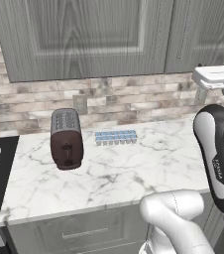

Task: Pick the spray and sponge from the cabinet and place them on the counter.

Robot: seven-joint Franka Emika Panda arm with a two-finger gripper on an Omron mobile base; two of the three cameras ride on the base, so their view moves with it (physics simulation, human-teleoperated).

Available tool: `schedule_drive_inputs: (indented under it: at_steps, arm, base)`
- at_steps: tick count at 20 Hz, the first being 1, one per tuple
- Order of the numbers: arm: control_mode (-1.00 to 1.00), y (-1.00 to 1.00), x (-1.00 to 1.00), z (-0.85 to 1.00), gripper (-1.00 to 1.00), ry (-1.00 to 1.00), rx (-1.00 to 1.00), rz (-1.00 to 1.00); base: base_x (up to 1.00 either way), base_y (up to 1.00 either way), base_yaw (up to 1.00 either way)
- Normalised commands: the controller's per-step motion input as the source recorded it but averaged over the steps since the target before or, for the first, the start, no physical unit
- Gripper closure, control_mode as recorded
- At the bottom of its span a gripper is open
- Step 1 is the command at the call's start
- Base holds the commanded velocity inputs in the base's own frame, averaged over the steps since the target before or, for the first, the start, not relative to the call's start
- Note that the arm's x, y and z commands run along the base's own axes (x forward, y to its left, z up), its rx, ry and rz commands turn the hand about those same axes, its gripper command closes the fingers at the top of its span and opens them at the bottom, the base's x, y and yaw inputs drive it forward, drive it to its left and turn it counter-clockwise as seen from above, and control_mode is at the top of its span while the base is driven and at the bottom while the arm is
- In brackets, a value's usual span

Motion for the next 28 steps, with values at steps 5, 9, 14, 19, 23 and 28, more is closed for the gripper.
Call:
schedule_drive_inputs:
  at_steps: [5, 9, 14, 19, 23, 28]
  arm:
    - [-1.0, 0.0, 0.24, 0.05, -1.0, 0.0, 0.0, 0.0]
    - [-1.0, -0.01, 0.23, 0.05, -1.0, 0.0, 0.0, 0.0]
    - [-1.0, -0.01, 0.24, 0.01, -1.0, 0.0, 0.0, 0.0]
    - [-1.0, -0.08, 0.2, 0.0, -1.0, 0.0, 0.0, 0.0]
    - [-1.0, -0.08, 0.18, 0.0, -1.0, 0.0, 0.0, 0.0]
    - [-1.0, -0.01, 0.18, 0.0, -1.0, -0.03, 0.0, 0.0]
  base:
    - [0.0, 0.0, 0.0]
    - [0.0, 0.0, 0.0]
    - [0.0, 0.0, 0.0]
    - [0.0, 0.0, 0.0]
    - [0.0, 0.0, 0.0]
    - [0.0, 0.0, 0.0]
